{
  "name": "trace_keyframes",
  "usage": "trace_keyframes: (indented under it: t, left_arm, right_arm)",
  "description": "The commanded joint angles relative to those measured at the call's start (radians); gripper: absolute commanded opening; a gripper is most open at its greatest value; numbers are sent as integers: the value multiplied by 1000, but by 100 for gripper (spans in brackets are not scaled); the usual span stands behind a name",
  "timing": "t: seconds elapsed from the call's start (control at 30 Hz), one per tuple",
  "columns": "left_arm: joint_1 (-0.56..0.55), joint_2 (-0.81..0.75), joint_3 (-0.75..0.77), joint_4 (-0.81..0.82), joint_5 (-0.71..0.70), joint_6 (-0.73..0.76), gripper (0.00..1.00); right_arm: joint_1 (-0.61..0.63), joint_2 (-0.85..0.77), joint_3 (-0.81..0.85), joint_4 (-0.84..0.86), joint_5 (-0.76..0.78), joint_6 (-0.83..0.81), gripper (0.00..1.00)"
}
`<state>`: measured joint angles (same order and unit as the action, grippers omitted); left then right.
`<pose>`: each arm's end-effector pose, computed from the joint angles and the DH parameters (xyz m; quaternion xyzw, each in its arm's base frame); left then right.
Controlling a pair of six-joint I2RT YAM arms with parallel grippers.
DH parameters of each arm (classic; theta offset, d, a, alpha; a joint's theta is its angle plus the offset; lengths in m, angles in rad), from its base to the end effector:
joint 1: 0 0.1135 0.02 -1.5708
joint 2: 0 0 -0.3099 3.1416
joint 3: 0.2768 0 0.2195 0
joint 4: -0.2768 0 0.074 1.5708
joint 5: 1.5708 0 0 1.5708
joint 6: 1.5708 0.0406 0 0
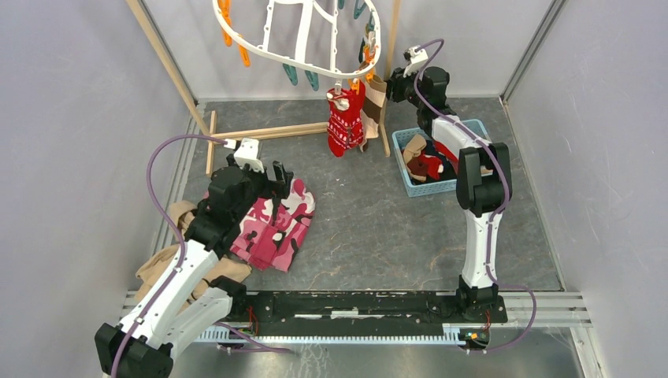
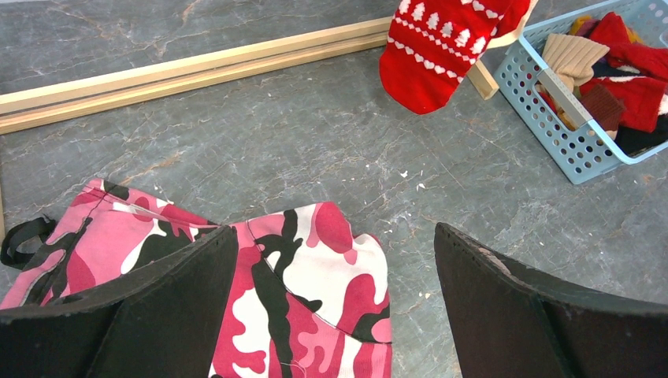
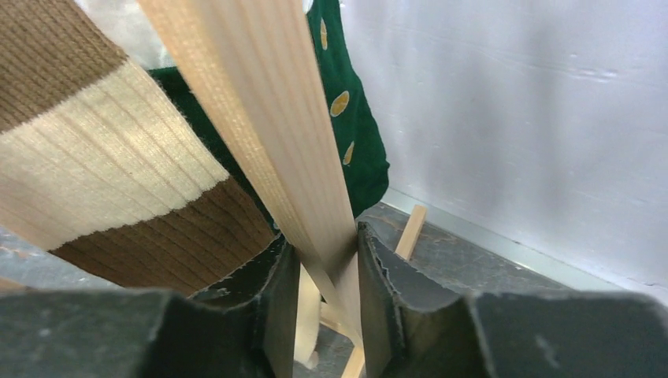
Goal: Clip the socks to the hanger
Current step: Pick up the sock from the bin.
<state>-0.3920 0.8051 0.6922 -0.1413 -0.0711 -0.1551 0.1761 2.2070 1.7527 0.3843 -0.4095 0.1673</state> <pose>0.1236 -0.0480 0.3439 0.0718 0.7876 -0.1381 0.5962 0.5201 0.1090 0.3162 -0.1418 0.7155 0.2606 0.6325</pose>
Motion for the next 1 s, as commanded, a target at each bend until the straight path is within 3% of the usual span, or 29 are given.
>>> trace_keyframes:
  t: [0.0, 0.17, 0.37, 0.6, 0.97]
  left_arm:
    - [6, -13, -7, 30, 13, 70, 99]
    - [6, -29, -13, 41, 36, 68, 99]
    - [6, -43, -14, 50, 66, 64, 98]
    - [6, -59, -20, 66, 145, 58, 98]
    - [7, -60, -21, 90, 220, 38, 98]
  right_arm:
    - [-14, -28, 21, 56, 29, -24, 31]
    - [-57, -103, -70, 69, 28, -63, 22]
    - [-135, -215, -224, 124, 11, -114, 19]
    - [-228, -278, -311, 87, -69, -215, 19]
    - [-335, -303, -310, -33, -187, -336, 23]
